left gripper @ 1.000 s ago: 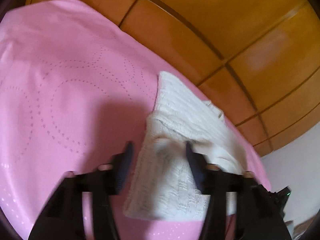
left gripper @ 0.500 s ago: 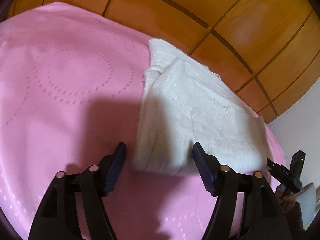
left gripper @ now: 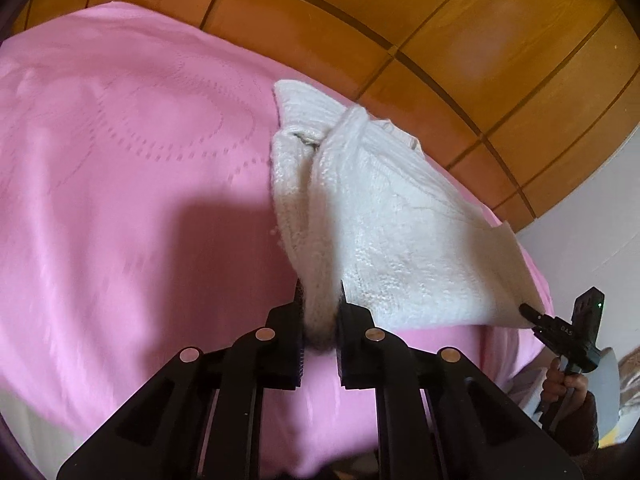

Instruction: Fold small clothes

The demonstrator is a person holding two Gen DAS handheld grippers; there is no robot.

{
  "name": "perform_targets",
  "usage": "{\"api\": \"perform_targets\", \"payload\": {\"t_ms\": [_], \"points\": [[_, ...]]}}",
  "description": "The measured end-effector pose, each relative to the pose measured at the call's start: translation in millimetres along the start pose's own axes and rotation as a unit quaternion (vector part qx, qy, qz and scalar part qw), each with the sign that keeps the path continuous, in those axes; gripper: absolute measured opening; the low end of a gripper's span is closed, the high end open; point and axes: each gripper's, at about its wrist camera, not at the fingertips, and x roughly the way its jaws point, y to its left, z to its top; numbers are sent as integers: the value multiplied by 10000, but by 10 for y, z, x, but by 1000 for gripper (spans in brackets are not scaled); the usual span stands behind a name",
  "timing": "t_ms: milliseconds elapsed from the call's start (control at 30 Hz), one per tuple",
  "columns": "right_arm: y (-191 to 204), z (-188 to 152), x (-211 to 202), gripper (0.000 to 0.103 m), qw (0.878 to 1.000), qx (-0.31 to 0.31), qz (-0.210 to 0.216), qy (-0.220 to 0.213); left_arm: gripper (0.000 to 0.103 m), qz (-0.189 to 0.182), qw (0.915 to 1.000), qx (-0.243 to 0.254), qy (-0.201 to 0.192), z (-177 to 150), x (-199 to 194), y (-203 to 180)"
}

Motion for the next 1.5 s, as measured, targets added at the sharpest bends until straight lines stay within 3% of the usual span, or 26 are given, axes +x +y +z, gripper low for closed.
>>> {"api": "perform_targets", "payload": {"t_ms": [133,233,333,367,400,467,600,700,833,900,933,967,1033,1233,1333,1400,1433,1500], "points": [[-89,-342,-153,15,9994,24,-23,355,11,-18,9997,-152,187,-294,-232,43],[-124,-505,-200,16,9987,42,-60,496,12,178,9989,-137,416,-510,-320,72],[-99,-452,-273,32,9986,-86,-434,278,20,832,9962,22,251,-497,-366,25],[-40,-398,-314,44,9977,-210,-637,79,31,943,9954,159,67,-446,-416,-29],[32,-346,-339,47,9969,-360,-691,-60,36,904,9955,266,-89,-411,-464,-81],[242,-228,-311,46,9962,-660,-517,-236,37,617,9964,507,-283,-315,-502,-220],[802,-108,166,45,9901,-1383,-198,-119,37,360,9946,950,-197,-175,-242,-474],[1046,-117,537,43,9853,-1694,-200,52,48,282,9923,1208,-66,-147,54,-635],[1126,-162,1011,23,9799,-1915,-367,416,48,468,9880,1453,256,-149,534,-731],[1116,-197,1042,10,9782,-1999,-410,382,31,516,9855,1577,342,-203,647,-728],[1112,-183,1028,4,9796,-1935,-385,393,10,630,9833,1686,253,-226,658,-730],[1106,-175,995,3,9799,-1918,-389,376,4,680,9827,1716,156,-238,639,-728],[1131,-134,790,3,9804,-1938,-330,153,3,595,9854,1598,-22,-244,505,-710],[1275,-3,552,2,9779,-2017,-350,-432,3,575,9800,1682,-896,-78,158,-890],[1163,-23,910,2,9802,-1896,-563,-122,3,804,9800,1649,-773,9,431,-916],[1044,-92,1168,3,9814,-1785,-703,110,3,1253,9771,1681,-358,-7,813,-853],[1007,-105,1184,3,9828,-1727,-650,45,3,1305,9775,1648,-199,-28,898,-801],[979,-98,1182,3,9855,-1592,-588,-15,4,1392,9747,1729,-263,-59,899,-817]]}}
